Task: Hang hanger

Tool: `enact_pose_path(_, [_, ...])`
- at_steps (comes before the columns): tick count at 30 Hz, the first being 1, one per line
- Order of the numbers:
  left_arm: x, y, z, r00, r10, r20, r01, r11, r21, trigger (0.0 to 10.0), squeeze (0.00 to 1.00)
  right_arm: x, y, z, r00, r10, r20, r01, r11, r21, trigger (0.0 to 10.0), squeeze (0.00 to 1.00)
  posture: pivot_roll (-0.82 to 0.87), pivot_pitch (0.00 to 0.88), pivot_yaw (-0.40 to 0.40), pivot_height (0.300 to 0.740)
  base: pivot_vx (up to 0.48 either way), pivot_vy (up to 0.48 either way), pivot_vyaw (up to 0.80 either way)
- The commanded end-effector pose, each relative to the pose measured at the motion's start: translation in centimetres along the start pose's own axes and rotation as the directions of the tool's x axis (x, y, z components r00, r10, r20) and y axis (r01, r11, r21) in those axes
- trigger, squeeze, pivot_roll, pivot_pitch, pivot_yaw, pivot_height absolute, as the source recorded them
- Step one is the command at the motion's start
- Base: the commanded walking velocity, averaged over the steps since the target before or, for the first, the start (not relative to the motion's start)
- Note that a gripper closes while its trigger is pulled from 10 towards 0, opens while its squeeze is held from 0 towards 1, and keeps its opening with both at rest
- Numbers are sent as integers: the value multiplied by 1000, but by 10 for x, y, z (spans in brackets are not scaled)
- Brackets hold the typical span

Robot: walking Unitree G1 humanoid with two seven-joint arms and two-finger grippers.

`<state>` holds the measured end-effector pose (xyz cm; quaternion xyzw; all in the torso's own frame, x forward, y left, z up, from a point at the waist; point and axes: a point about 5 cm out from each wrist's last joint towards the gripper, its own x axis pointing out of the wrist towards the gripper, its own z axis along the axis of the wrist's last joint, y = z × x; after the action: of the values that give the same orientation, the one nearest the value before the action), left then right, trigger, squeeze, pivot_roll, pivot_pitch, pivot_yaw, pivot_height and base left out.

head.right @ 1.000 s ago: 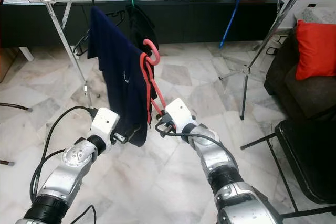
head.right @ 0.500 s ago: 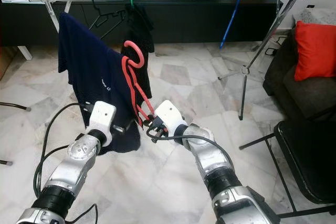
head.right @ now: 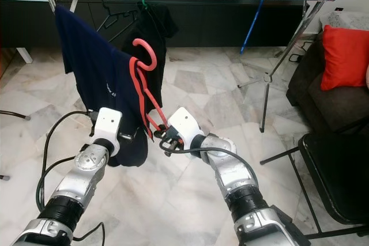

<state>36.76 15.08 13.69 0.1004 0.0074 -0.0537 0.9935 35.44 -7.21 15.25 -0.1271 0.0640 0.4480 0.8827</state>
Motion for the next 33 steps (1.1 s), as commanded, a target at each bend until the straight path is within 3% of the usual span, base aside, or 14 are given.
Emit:
enact_pose_path(1, [2,-3,-1,999,-33,1,33,998,-53,10000,0,-3,2,10,998,26,59,-25,1000,-6,0,0,-11,177,-105,740,0,0,0])
enact_pose_path(3, [4,-5,1,998,-62,6,63,995,-71,10000,0,-4,4,11,997,42,58,-41,999,-16,0,0,-16,176,-106,740,0,0,0])
enact_pose_path(14, [8,3,2,1000,-1,11,2,998,-61,10000,0,-13,4,9,997,55,47,-54,998,-25,0,0,-28,175,-106,740,0,0,0])
enact_pose_path(15, [8,3,2,1000,-4,13,5,998,-64,3176,0,-15,3,8,998,55,42,-54,998,-27,0,0,-30,173,-105,740,0,0,0])
enact_pose_path(16, [8,2,1,1000,-4,13,5,998,-65,0,0,-16,3,8,998,54,41,-53,998,-28,0,0,-30,173,-105,740,0,0,0])
enact_pose_path(33, [5,-1,-4,998,-21,51,25,997,-75,0,0,-28,3,1,999,45,7,-45,999,-20,0,0,-39,152,-103,740,0,0,0])
